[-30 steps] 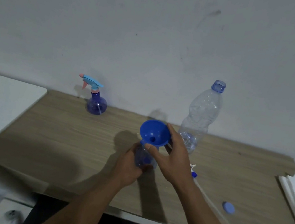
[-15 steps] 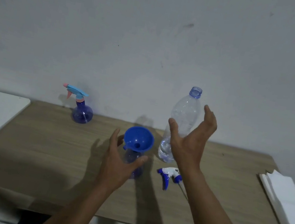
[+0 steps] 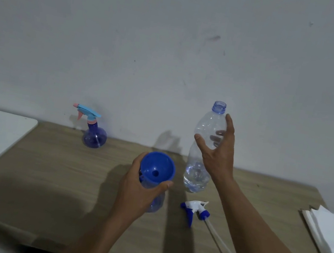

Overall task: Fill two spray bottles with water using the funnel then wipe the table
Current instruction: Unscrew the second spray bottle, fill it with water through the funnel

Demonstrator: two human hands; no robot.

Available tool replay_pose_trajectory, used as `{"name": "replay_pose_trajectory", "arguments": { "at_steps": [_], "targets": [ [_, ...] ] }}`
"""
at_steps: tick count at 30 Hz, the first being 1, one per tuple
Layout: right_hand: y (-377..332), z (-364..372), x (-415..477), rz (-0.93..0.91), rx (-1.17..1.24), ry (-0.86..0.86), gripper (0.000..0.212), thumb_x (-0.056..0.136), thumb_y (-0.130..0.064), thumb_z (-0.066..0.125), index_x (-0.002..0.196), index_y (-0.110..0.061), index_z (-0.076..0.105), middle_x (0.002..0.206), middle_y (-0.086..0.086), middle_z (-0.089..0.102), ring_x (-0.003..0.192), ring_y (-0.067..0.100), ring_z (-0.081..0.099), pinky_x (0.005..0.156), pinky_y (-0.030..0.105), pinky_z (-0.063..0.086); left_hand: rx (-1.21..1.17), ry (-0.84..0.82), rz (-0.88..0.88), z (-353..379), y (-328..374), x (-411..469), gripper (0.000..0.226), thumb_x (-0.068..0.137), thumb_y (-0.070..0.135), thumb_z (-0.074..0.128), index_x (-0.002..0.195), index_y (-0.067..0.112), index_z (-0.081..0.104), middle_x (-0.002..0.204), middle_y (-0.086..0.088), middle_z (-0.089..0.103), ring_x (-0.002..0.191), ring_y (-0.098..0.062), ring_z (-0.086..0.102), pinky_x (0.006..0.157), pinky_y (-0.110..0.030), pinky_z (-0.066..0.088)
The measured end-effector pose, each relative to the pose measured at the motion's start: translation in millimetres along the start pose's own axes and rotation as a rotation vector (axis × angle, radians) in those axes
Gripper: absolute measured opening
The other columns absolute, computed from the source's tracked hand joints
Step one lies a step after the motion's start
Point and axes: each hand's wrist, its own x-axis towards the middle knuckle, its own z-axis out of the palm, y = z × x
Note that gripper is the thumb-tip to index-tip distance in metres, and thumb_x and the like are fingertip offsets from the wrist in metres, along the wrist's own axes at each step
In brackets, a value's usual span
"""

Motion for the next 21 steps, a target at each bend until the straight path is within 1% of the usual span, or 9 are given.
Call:
{"name": "replay_pose_trajectory", "arguments": {
  "at_steps": [2, 4, 6, 8, 11, 13, 15, 18, 21],
  "targets": [
    [-6.5, -5.3, 6.7, -0.058, -0.024, -0.033, 0.097, 0.082, -0.035, 0.082, 0.155, -0.042, 0.019, 0.122, 0.001, 0.045, 0.105, 0.018, 0.061, 0.096, 0.038, 0.053, 0.010, -0.004, 0.010, -1.4, 0.9, 1.5, 0.082, 0.065, 0.026, 0.091, 0.124, 0.056, 0.042, 0.114, 0.039, 0.058, 0.111, 0.013, 0.056, 0.088, -0.011, 0.048],
    [-19.0, -13.0, 11.6, -0.137, -0.072, -0.091, 0.097, 0.081, -0.034, 0.082, 0.154, -0.042, 0.020, 0.119, 0.001, 0.043, 0.102, 0.015, 0.060, 0.094, 0.033, 0.052, -0.004, -0.014, -0.008, -3.9, 1.2, 2.1, 0.087, 0.066, 0.029, 0.091, 0.129, 0.059, 0.037, 0.116, 0.043, 0.055, 0.112, 0.016, 0.053, 0.087, -0.009, 0.048],
    [-32.5, -21.7, 13.3, -0.235, -0.163, -0.145, 0.097, 0.080, -0.035, 0.083, 0.154, -0.044, 0.022, 0.115, 0.002, 0.042, 0.097, 0.011, 0.059, 0.091, 0.026, 0.048, -0.021, -0.038, -0.028, -4.9, -0.3, 3.1, 0.085, 0.065, 0.037, 0.090, 0.134, 0.052, 0.043, 0.121, 0.032, 0.059, 0.115, 0.009, 0.056, 0.090, -0.018, 0.051],
    [-45.3, -29.8, 12.4, -0.314, -0.260, -0.191, 0.097, 0.078, -0.037, 0.083, 0.152, -0.048, 0.022, 0.115, 0.002, 0.042, 0.096, 0.011, 0.057, 0.088, 0.022, 0.046, -0.023, -0.050, -0.048, -6.3, -1.5, 4.4, 0.089, 0.061, 0.048, 0.089, 0.138, 0.047, 0.043, 0.126, 0.023, 0.060, 0.118, 0.001, 0.057, 0.094, -0.029, 0.054],
    [-56.1, -39.6, 9.1, -0.411, -0.420, -0.266, 0.097, 0.075, -0.039, 0.082, 0.149, -0.052, 0.021, 0.115, 0.003, 0.041, 0.097, 0.018, 0.058, 0.081, 0.029, 0.051, -0.008, -0.063, -0.055, -7.5, 0.0, 6.9, 0.091, 0.060, 0.052, 0.089, 0.138, 0.047, 0.043, 0.127, 0.018, 0.060, 0.118, -0.004, 0.058, 0.097, -0.041, 0.055],
    [-58.8, -45.0, 6.1, -0.479, -0.535, -0.341, 0.095, 0.075, -0.040, 0.080, 0.149, -0.053, 0.021, 0.112, 0.004, 0.040, 0.093, 0.024, 0.057, 0.073, 0.032, 0.052, 0.010, -0.067, -0.050, -7.7, 0.2, 7.2, 0.090, 0.062, 0.049, 0.089, 0.139, 0.046, 0.043, 0.127, 0.017, 0.061, 0.118, -0.004, 0.058, 0.097, -0.042, 0.055],
    [-59.3, -51.6, 2.5, -0.560, -0.667, -0.423, 0.095, 0.075, -0.040, 0.079, 0.150, -0.051, 0.021, 0.109, 0.005, 0.040, 0.086, 0.025, 0.053, 0.066, 0.029, 0.048, 0.003, -0.064, -0.059, -8.1, 0.8, 6.3, 0.089, 0.064, 0.046, 0.089, 0.140, 0.045, 0.043, 0.128, 0.018, 0.060, 0.118, -0.003, 0.058, 0.097, -0.042, 0.054],
    [-56.5, -60.3, -4.1, -0.675, -0.843, -0.527, 0.099, 0.074, -0.038, 0.082, 0.151, -0.047, 0.022, 0.109, 0.011, 0.045, 0.080, 0.026, 0.052, 0.064, 0.027, 0.042, -0.009, -0.067, -0.063, -8.5, 1.0, 5.5, 0.089, 0.066, 0.041, 0.089, 0.141, 0.042, 0.042, 0.128, 0.019, 0.060, 0.118, -0.002, 0.058, 0.101, -0.042, 0.052],
    [-54.3, -64.0, -11.9, -0.679, -0.950, -0.612, 0.102, 0.076, -0.040, 0.081, 0.148, -0.056, 0.011, 0.113, 0.013, 0.044, 0.076, 0.024, 0.049, 0.065, 0.029, 0.041, 0.007, -0.074, -0.044, -9.1, 1.6, 5.1, 0.086, 0.066, 0.044, 0.087, 0.139, 0.042, 0.042, 0.126, 0.019, 0.061, 0.119, -0.004, 0.058, 0.102, -0.044, 0.051]
  ]
}}
